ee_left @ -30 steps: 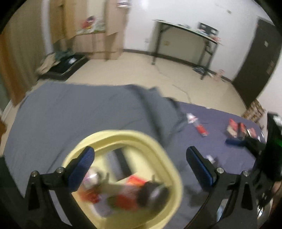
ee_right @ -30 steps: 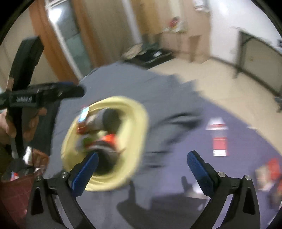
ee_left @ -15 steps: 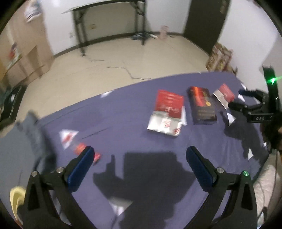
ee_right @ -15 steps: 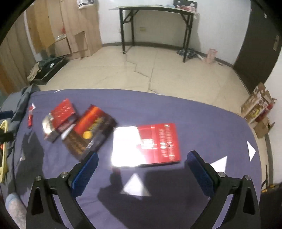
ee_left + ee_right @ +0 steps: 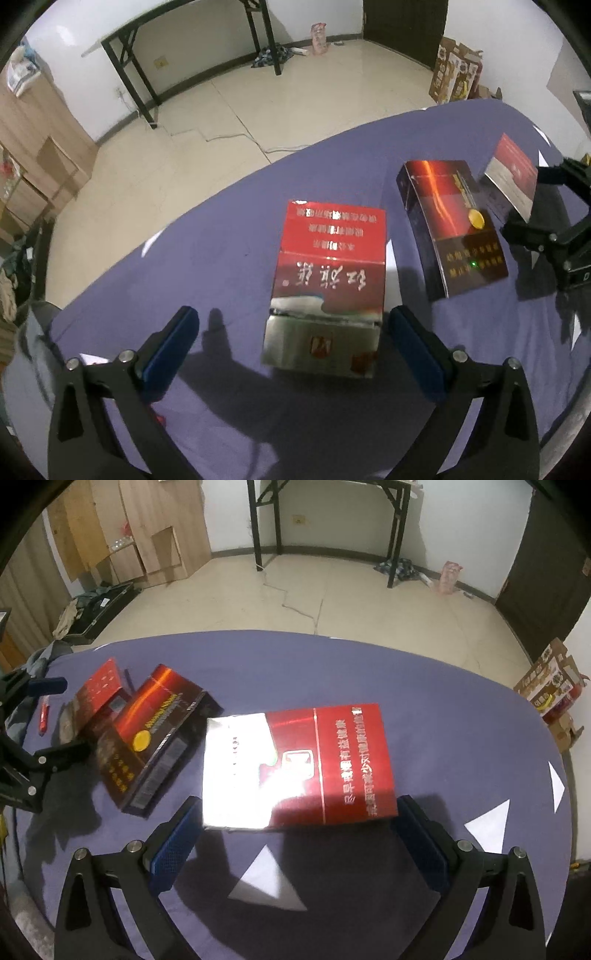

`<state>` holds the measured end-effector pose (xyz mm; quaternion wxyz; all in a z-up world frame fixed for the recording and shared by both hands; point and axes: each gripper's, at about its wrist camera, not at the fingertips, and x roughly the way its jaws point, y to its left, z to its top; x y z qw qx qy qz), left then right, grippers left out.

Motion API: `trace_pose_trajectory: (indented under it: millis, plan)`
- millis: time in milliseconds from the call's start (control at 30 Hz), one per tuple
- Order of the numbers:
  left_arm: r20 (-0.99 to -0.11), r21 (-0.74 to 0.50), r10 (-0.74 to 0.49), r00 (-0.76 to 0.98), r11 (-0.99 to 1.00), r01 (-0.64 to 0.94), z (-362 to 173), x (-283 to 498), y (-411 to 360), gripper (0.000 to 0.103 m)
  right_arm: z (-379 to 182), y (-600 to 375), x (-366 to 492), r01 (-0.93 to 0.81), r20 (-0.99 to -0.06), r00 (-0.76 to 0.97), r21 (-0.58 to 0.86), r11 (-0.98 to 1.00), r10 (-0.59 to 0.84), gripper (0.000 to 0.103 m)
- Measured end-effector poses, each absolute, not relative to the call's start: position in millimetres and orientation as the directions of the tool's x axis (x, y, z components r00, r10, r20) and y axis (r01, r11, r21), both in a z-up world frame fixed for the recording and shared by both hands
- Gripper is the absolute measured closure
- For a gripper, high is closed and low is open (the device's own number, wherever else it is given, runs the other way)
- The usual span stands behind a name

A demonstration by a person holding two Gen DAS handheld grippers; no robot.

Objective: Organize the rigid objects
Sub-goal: 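Grasp a red-white box with the right tool while the left tool grasps another red box, then drop both red boxes into the yellow basin with both tools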

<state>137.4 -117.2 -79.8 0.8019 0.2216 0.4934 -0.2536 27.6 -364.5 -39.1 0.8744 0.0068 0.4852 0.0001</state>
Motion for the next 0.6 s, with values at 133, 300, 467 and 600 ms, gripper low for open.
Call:
trace_pose_trajectory:
  millis: [133,300,467,600]
  plan:
    - [-0.901,0.061,-0.235,0.364,0.763,0.644,-80,133,-127,0.045,-33,-366,28,0.016,-0.830,0.558,0.004,1.000,-0.006,0.014]
    - [-0.861,0.015,-0.316,0.398,0.767,0.641,-56,111,-115,0.045,-20,-358,18,0.001,-0.804,0.594,0.023,1.000,0.018,0.015]
    - [-0.793,-0.049,-0.363,0.489,0.839,0.542,12,87,-27,0.045,38,-300,5,-0.210,-0.735,0.657,0.038,0.977,0.170,0.015]
    - [-0.789,0.003,-0.233,0.568,0.924,0.383,49,59,90,0.045,57,-184,-7,-0.468,-0.726,0.580,0.075,0.881,0.370,0.015]
